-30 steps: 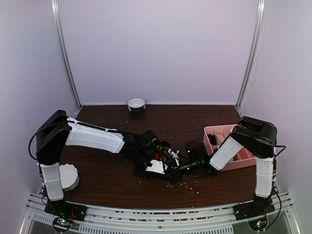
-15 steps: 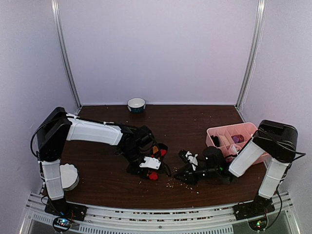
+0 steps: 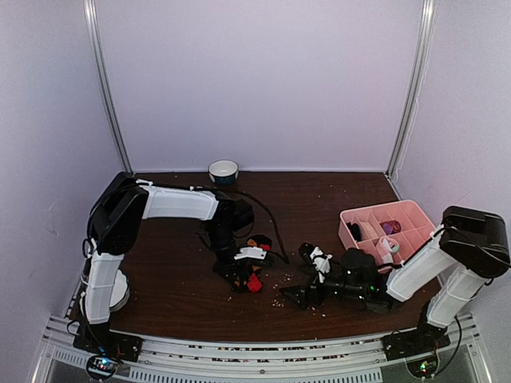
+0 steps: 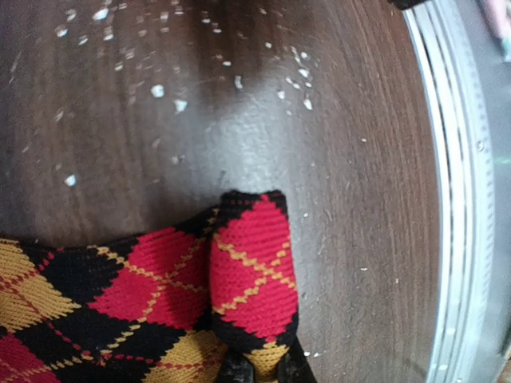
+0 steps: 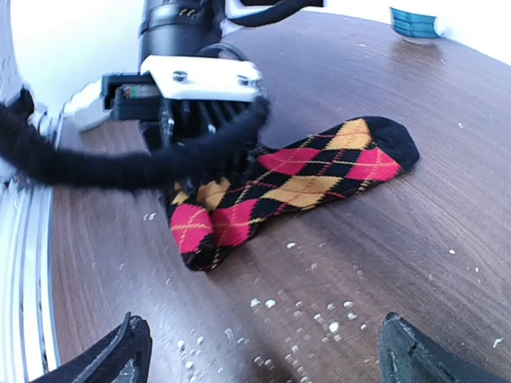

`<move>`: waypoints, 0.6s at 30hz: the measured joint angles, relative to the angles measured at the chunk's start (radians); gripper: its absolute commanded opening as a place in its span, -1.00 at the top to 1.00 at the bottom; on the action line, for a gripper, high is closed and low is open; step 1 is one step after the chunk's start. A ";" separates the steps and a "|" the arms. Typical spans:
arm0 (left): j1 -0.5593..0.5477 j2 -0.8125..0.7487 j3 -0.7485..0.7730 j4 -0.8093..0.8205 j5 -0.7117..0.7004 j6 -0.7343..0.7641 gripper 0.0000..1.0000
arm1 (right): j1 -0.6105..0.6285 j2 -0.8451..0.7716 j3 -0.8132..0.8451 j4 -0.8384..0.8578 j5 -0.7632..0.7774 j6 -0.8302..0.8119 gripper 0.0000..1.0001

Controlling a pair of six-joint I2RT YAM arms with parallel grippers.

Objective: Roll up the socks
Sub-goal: Roll the sock.

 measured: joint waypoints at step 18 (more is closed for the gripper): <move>0.057 0.132 0.135 -0.212 0.130 -0.038 0.94 | 0.052 -0.161 0.081 -0.137 0.249 -0.013 -0.99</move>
